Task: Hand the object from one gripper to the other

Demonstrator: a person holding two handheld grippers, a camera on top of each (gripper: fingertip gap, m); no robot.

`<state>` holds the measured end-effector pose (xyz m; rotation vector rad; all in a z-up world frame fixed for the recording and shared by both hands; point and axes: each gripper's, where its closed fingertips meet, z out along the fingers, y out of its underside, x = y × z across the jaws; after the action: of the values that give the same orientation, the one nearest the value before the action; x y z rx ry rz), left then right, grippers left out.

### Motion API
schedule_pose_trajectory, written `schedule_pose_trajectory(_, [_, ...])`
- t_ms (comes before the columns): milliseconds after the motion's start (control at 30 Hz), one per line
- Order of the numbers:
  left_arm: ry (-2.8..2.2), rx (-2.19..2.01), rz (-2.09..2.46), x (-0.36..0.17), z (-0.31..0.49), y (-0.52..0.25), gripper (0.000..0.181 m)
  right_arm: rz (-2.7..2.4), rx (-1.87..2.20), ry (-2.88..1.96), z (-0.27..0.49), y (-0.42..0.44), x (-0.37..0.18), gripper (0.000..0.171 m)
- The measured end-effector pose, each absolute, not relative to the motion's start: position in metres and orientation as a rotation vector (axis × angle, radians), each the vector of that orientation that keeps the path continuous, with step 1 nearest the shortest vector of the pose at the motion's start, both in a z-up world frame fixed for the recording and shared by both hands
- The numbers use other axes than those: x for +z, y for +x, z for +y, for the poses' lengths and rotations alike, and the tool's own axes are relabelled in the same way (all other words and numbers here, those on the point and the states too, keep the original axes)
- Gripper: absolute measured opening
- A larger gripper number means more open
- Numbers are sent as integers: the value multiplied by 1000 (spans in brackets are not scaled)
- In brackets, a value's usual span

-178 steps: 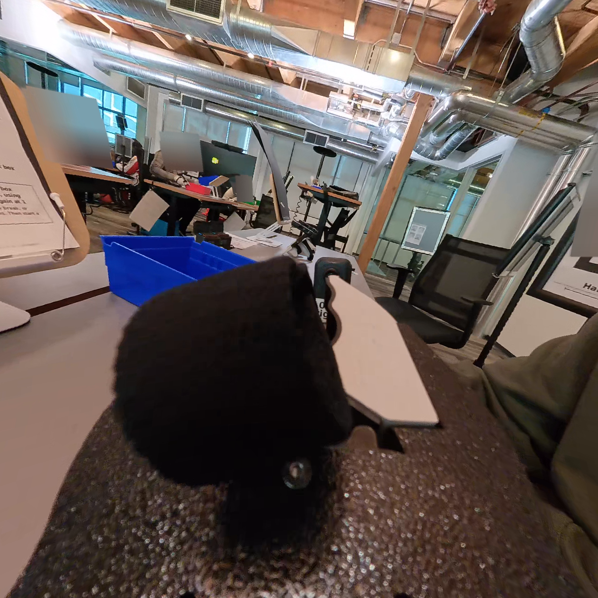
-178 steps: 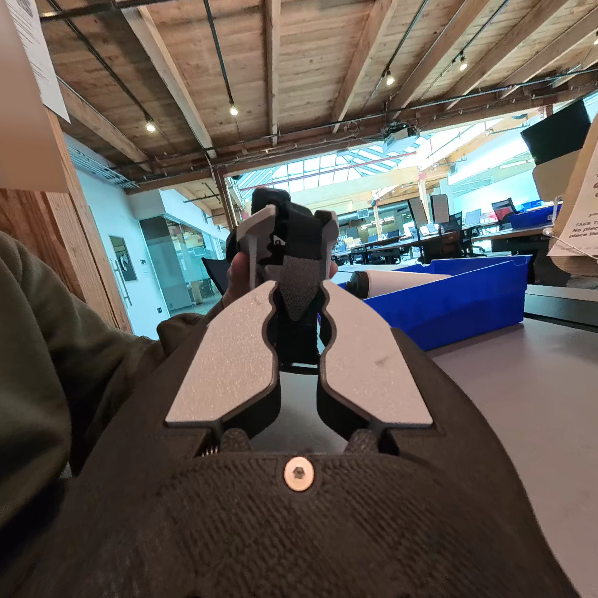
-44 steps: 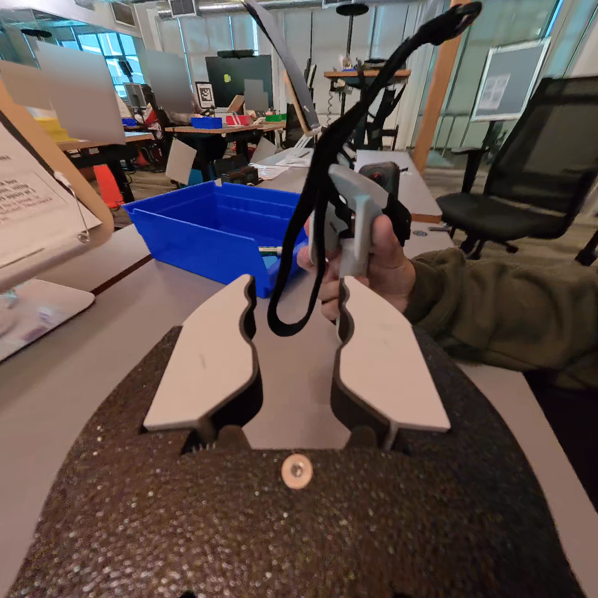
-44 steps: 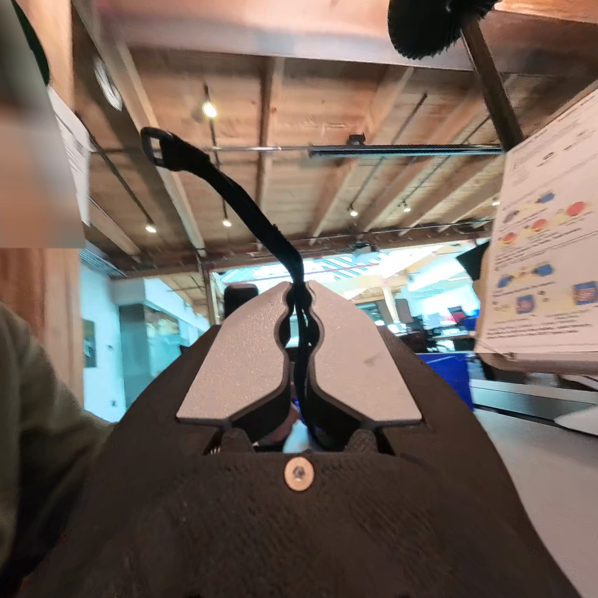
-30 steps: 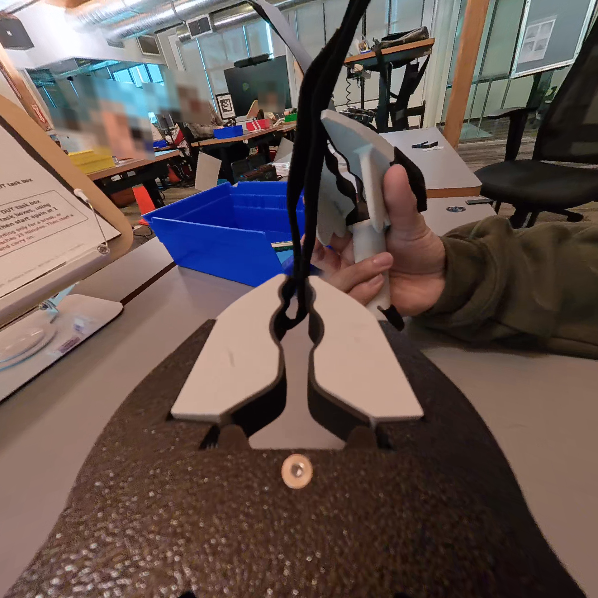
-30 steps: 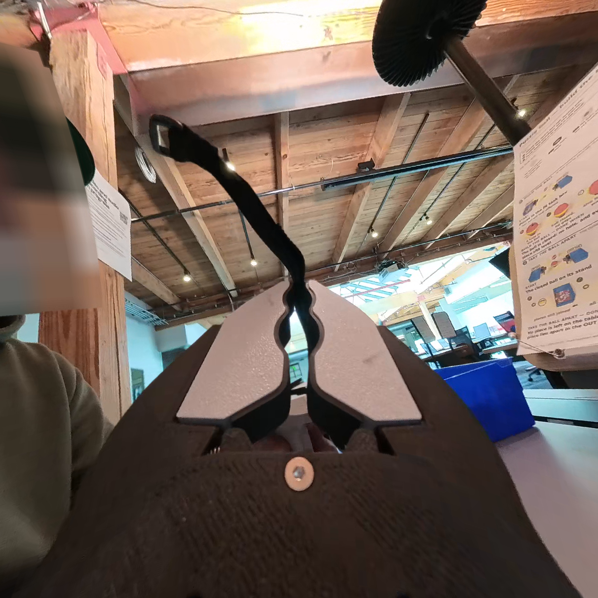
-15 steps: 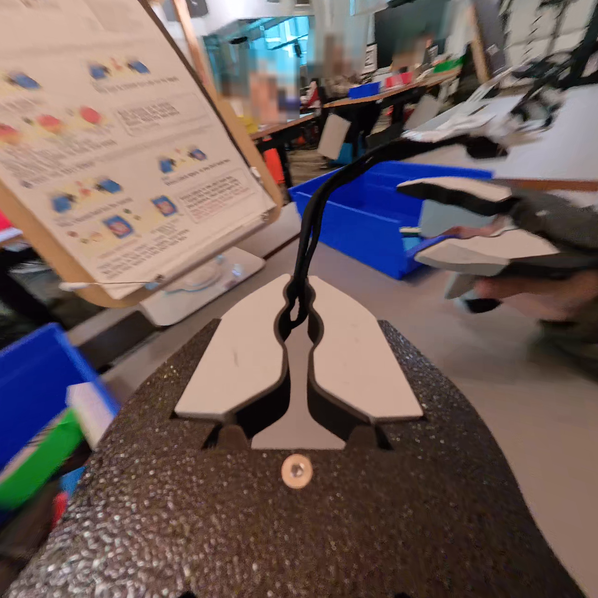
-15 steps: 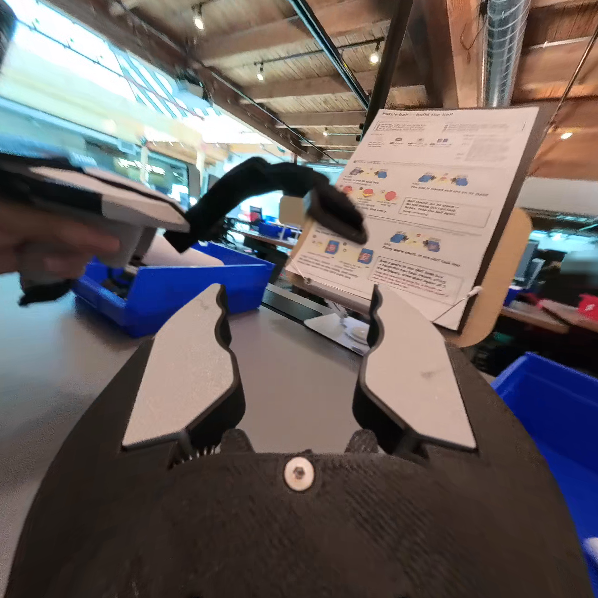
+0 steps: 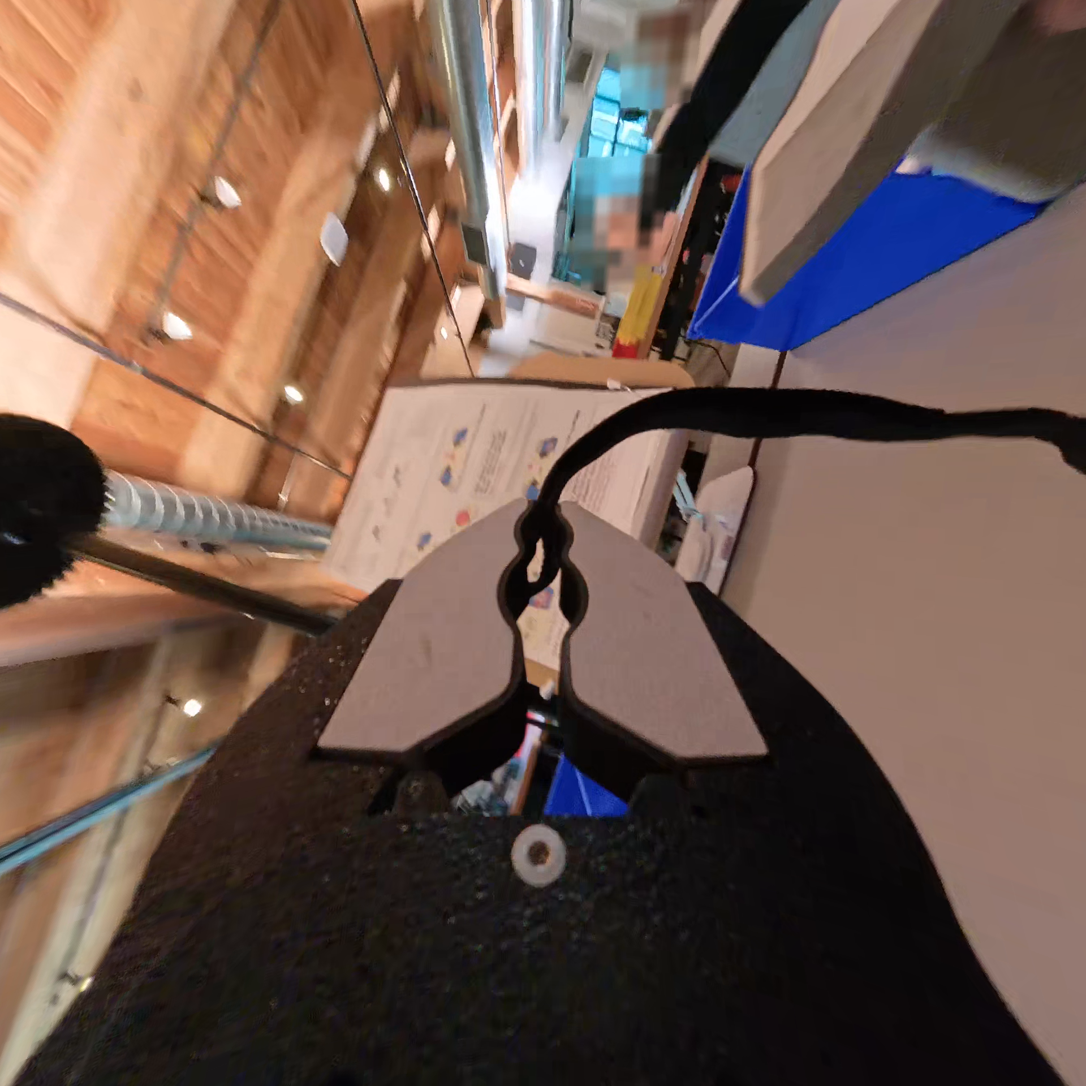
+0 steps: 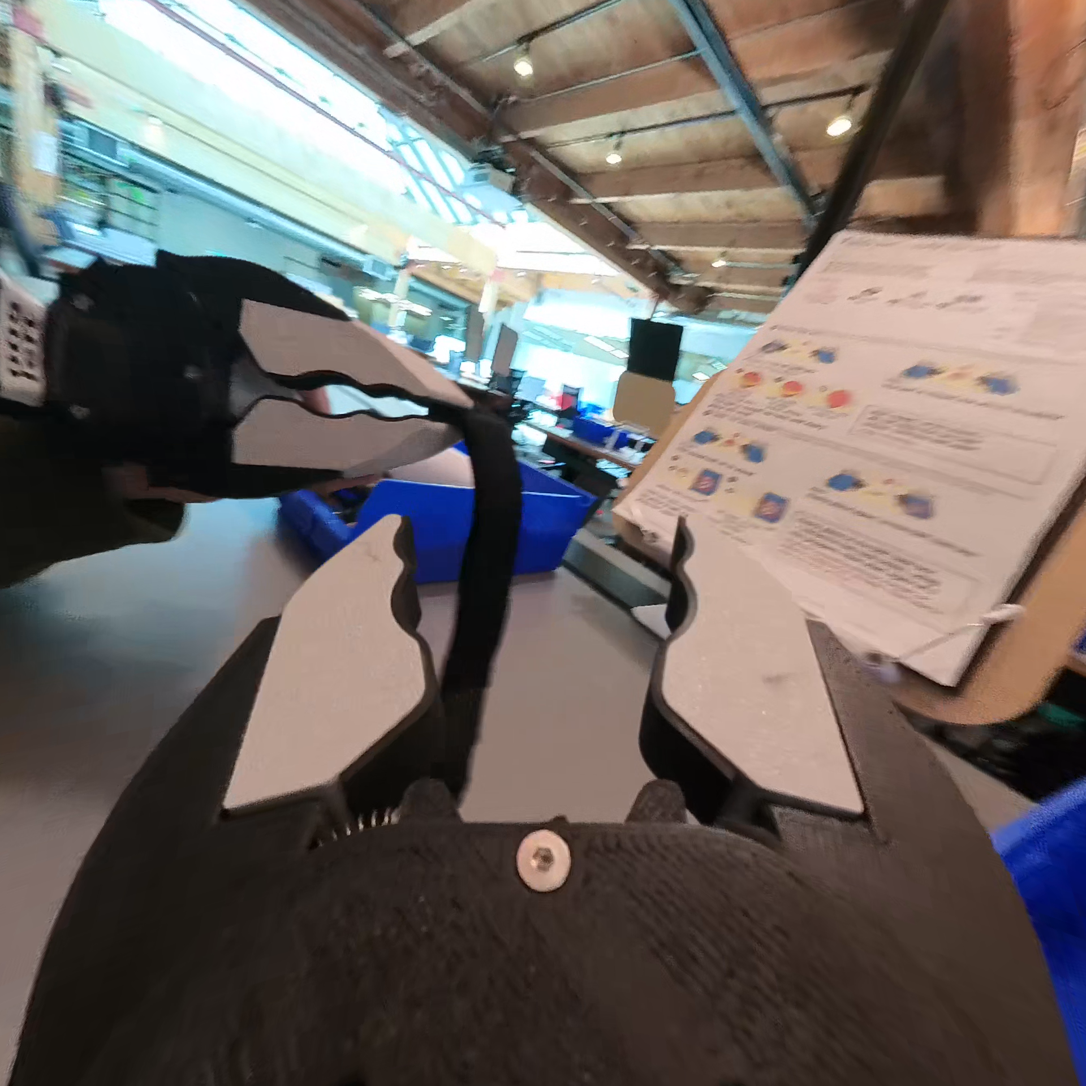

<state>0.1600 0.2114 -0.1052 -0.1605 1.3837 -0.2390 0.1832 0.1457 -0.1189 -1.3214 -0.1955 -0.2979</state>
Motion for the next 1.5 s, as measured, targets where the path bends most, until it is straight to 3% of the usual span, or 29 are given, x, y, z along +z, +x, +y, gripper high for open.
schedule_pose_trajectory(100, [-62, -223, 1341, -103, 197, 156, 4, -209, -131, -1339, 153, 167, -125, 68])
schedule_pose_trajectory(167, [-25, -208, 1324, -102, 191, 155, 4, -192, -64, -1340, 155, 163, -127, 49])
schedule_pose_trajectory(300, [9, -199, 1306, -102, 185, 154, 4, -181, -118, -1367, 158, 167, -134, 21])
schedule_pose_trajectory(567, [-42, -284, 1355, -107, 186, 157, 6, -201, -281, -1370, 156, 177, -133, 18])
schedule_pose_trajectory(733, [-416, -923, 1454, -103, 184, 159, 48, -264, -748, -1308, 142, 198, -121, 17])
schedule_pose_trajectory(900, [-1031, -1845, 1605, -107, 182, 155, 73, -405, -953, -1265, 141, 189, -117, 12])
schedule_pose_trajectory(1033, [-1289, -2204, 1756, -117, 170, 139, 66, -509, -1059, -1301, 147, 184, -127, 5])
schedule_pose_trajectory(1100, [-1426, -2207, 1824, -128, 166, 137, 55, -518, -1065, -1303, 149, 182, -128, 5])
schedule_pose_trajectory(1200, [-1559, -2186, 1926, -144, 157, 133, 53, -549, -1103, -1308, 150, 181, -130, 5])
schedule_pose_trajectory(1400, [-1626, -2488, 1788, -133, 153, 134, 47, -658, -1303, -1305, 152, 180, -133, 5])
schedule_pose_trajectory(1500, [-1621, -2559, 1685, -127, 156, 138, 31, -695, -1330, -1306, 154, 178, -136, 5])
